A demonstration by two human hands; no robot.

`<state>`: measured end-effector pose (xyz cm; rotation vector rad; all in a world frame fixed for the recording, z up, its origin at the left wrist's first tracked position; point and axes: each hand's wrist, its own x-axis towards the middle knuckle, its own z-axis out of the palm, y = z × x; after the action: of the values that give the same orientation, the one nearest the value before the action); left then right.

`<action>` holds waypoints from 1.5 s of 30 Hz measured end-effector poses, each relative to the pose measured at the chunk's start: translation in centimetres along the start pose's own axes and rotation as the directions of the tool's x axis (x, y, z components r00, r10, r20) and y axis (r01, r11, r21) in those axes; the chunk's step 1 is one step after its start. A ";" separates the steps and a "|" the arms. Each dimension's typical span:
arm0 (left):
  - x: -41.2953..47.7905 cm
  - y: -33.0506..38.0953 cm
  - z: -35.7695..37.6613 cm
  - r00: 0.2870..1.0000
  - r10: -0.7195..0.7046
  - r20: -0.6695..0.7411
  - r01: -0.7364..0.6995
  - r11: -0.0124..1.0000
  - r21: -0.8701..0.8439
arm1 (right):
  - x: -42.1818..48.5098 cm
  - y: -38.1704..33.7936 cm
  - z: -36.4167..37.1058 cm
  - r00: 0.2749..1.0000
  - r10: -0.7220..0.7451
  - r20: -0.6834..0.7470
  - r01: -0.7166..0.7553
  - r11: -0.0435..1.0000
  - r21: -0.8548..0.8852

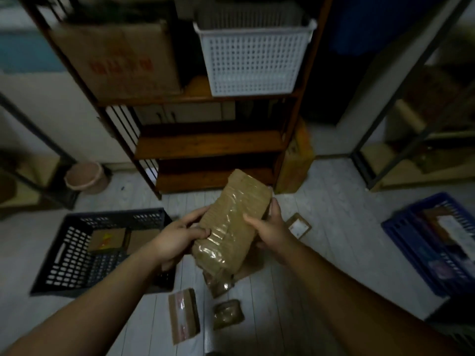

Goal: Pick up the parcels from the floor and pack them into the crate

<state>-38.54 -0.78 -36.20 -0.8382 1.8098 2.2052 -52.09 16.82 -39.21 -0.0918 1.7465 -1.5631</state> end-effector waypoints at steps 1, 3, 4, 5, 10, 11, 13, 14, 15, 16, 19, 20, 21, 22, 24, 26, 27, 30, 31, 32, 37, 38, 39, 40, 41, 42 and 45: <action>-1.5 1.6 -0.2 0.999 0.008 0.031 -0.009 0.999 0.033 | -1.2 -1.8 -0.1 0.999 0.034 0.003 -0.034 0.998 0.060; -4.3 4.5 -0.1 0.997 0.039 0.062 -0.042 0.998 0.049 | -3.6 -4.5 -0.2 0.999 0.044 0.025 -0.048 0.983 0.177; -5.6 5.8 0.1 0.997 0.065 0.040 -0.067 0.997 0.039 | -4.6 -5.6 -0.1 0.999 0.023 0.024 -0.028 0.975 0.219; -7.0 6.8 0.5 0.995 0.101 -0.003 -0.101 0.994 0.036 | -5.7 -6.7 0.1 1.000 0.001 0.013 -0.004 0.966 0.257; -13.1 8.6 3.2 0.914 0.182 -0.364 -0.220 0.973 -0.066 | -11.0 -12.0 1.7 0.989 -0.107 -0.098 0.139 0.893 0.427; -14.3 8.5 3.9 0.926 0.168 -0.337 -0.209 0.974 -0.089 | -12.1 -12.8 2.0 0.984 -0.129 -0.122 0.170 0.878 0.448; -16.4 8.7 5.1 0.939 0.172 -0.298 -0.205 0.975 -0.084 | -14.1 -14.2 2.7 0.972 -0.188 -0.144 0.232 0.873 0.430; -17.3 9.0 5.3 0.929 0.193 -0.317 -0.230 0.969 -0.085 | -15.0 -14.9 3.0 0.965 -0.219 -0.148 0.261 0.879 0.399; -18.2 9.4 5.1 0.914 0.219 -0.341 -0.265 0.959 -0.095 | -15.8 -15.5 3.3 0.956 -0.249 -0.154 0.289 0.886 0.362; -19.2 9.9 4.7 0.901 0.249 -0.355 -0.305 0.946 -0.111 | -16.5 -16.1 3.5 0.948 -0.277 -0.154 0.314 0.893 0.322; -22.1 11.6 2.5 0.858 0.364 -0.362 -0.422 0.902 -0.092 | -18.2 -17.2 4.9 0.911 -0.391 -0.135 0.411 0.891 0.195; -23.0 12.0 1.6 0.838 0.395 -0.377 -0.455 0.887 -0.081 | -18.7 -17.3 5.9 0.894 -0.434 -0.112 0.448 0.879 0.164; -23.8 12.4 0.6 0.815 0.424 -0.396 -0.488 0.870 -0.071 | -19.1 -17.3 7.0 0.878 -0.471 -0.085 0.479 0.866 0.146; -24.7 12.7 -0.5 0.788 0.456 -0.414 -0.523 0.851 -0.057 | -19.5 -17.3 8.3 0.862 -0.504 -0.062 0.507 0.851 0.132; -26.6 13.3 -2.9 0.727 0.522 -0.446 -0.583 0.812 -0.001 | -20.3 -17.3 11.3 0.827 -0.561 -0.029 0.561 0.822 0.100; -28.5 13.5 -5.7 0.678 0.568 -0.467 -0.617 0.784 0.059 | -21.0 -17.4 14.7 0.796 -0.606 0.002 0.604 0.793 0.082; -29.6 13.6 -7.4 0.664 0.579 -0.473 -0.623 0.778 0.078 | -21.3 -17.4 16.6 0.784 -0.621 0.012 0.618 0.782 0.077; -32.6 13.3 -12.6 0.638 0.590 -0.496 -0.613 0.778 0.137 | -22.0 -16.9 22.6 0.760 -0.650 0.021 0.648 0.759 0.059; -33.6 13.1 -14.4 0.630 0.599 -0.494 -0.612 0.775 0.158 | -22.1 -16.8 24.5 0.752 -0.659 0.020 0.658 0.752 0.051; -34.5 12.9 -16.1 0.625 0.609 -0.488 -0.616 0.769 0.172 | -22.3 -16.6 26.4 0.747 -0.665 0.019 0.664 0.747 0.041; -38.2 11.3 -23.7 0.618 0.615 -0.490 -0.599 0.772 0.212 | -22.7 -15.0 34.3 0.739 -0.672 0.045 0.673 0.739 -0.015; -38.6 10.9 -25.0 0.617 0.613 -0.493 -0.589 0.775 0.228 | -22.6 -14.5 35.4 0.739 -0.671 0.058 0.673 0.739 -0.036; -38.9 10.5 -26.2 0.619 0.610 -0.495 -0.574 0.781 0.246 | -22.5 -14.2 36.4 0.743 -0.666 0.072 0.670 0.741 -0.057; -39.1 10.1 -27.3 0.625 0.606 -0.492 -0.561 0.787 0.256 | -22.3 -13.8 37.4 0.747 -0.660 0.083 0.665 0.743 -0.077; -39.2 9.6 -28.3 0.635 0.600 -0.487 -0.554 0.793 0.255 | -22.0 -13.6 38.1 0.752 -0.653 0.092 0.659 0.746 -0.094; -39.2 9.2 -29.2 0.644 0.594 -0.482 -0.548 0.798 0.251 | -21.6 -13.3 38.9 0.757 -0.646 0.098 0.653 0.750 -0.103; -38.5 8.0 -31.5 0.659 0.574 -0.487 -0.513 0.816 0.268 | -19.8 -12.5 40.7 0.774 -0.623 0.115 0.634 0.763 -0.128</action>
<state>-0.54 -24.13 -12.86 -1.1048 2.7543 2.3027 -20.15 -9.01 -16.44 -0.8911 1.8913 -1.8390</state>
